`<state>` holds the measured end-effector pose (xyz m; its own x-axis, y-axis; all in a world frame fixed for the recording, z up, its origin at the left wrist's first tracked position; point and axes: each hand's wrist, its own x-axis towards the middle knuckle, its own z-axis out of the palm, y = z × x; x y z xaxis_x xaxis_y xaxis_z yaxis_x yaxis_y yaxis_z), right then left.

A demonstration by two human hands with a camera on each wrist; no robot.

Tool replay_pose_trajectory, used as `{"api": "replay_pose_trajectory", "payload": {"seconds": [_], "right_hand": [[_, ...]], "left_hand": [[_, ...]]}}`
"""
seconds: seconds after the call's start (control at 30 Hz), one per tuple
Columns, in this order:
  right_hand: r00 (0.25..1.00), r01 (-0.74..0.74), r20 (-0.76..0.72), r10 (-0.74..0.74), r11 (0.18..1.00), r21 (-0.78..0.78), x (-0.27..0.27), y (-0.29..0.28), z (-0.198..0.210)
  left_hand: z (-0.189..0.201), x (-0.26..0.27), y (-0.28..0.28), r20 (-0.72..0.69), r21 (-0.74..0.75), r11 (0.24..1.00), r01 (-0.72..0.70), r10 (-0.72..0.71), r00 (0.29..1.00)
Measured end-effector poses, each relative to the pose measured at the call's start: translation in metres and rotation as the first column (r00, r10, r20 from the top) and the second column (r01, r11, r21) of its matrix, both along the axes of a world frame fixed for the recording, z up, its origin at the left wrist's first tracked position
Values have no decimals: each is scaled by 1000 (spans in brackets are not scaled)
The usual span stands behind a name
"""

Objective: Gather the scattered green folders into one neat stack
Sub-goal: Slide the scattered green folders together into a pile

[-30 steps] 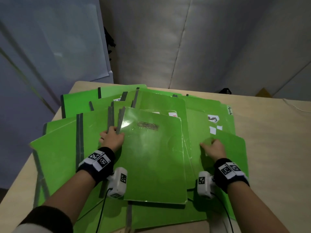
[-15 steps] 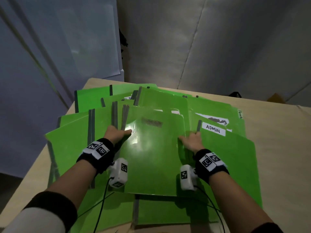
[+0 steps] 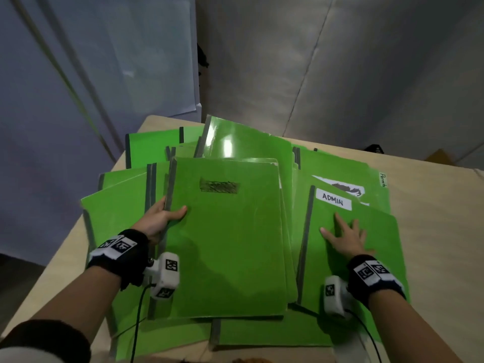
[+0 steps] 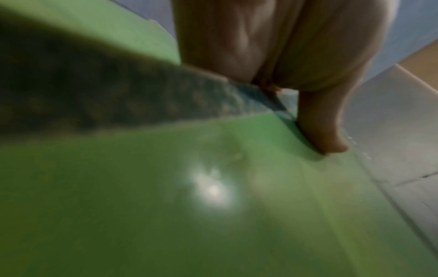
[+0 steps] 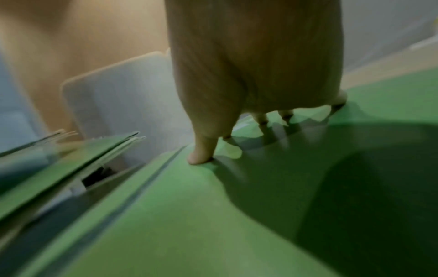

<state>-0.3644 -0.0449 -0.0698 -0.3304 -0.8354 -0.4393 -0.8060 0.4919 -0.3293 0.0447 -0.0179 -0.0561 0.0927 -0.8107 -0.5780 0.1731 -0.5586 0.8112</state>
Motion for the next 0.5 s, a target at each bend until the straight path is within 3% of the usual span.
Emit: {"api": "replay_pose_trajectory", "payload": {"seconds": [0.1, 0.27, 0.4, 0.5], "right_hand": [[997, -75, 3, 75, 997, -22, 29, -9, 0], [982, -188, 8, 188, 981, -39, 61, -19, -4], [986, -165, 12, 166, 985, -43, 59, -19, -3], [992, -112, 55, 115, 992, -62, 72, -18, 3]], "left_hand": [[6, -2, 3, 17, 7, 999, 49, -49, 999], [14, 6, 8, 7, -24, 1000, 6, -6, 1000], [30, 26, 13, -108, -33, 999, -23, 20, 994], [30, 28, 10, -60, -47, 998, -44, 41, 997]]}}
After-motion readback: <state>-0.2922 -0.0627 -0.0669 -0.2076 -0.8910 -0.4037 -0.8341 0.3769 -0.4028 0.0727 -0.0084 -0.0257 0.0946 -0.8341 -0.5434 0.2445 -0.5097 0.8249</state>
